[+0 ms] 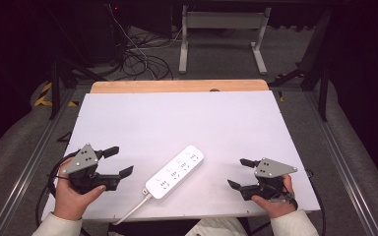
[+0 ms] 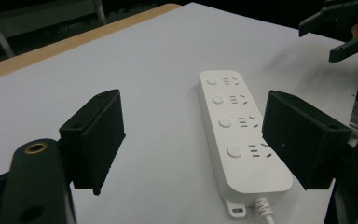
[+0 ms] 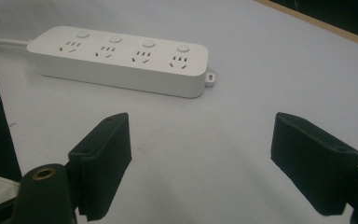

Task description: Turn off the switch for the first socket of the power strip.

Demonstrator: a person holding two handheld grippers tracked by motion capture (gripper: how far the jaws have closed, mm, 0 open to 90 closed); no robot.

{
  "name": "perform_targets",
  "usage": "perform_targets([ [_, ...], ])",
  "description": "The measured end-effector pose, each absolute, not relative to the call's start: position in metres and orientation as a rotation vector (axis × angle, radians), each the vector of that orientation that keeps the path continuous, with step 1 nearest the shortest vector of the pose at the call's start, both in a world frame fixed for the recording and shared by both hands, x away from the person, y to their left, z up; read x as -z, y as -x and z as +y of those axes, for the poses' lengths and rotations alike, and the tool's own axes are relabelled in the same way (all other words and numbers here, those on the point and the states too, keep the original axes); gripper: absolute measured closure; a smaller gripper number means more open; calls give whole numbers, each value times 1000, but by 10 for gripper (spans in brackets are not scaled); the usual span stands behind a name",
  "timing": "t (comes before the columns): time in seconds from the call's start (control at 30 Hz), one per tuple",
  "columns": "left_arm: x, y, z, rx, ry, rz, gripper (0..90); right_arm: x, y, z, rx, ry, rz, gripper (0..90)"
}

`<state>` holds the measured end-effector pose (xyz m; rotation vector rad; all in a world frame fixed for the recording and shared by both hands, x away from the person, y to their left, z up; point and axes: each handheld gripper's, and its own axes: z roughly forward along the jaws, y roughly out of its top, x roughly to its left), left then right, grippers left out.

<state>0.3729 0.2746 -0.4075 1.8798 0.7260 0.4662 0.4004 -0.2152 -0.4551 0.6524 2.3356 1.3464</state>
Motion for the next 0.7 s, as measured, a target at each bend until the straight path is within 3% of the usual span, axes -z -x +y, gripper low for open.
perform_targets([
  [0.5,446,-364,302,-498,-1860,700,131,456,-403,-220,-1366,-675,2326,201],
  [0.7,458,-360,308,-537,-1890,767,130,457,-404,-221,-1364,-684,2327,201],
])
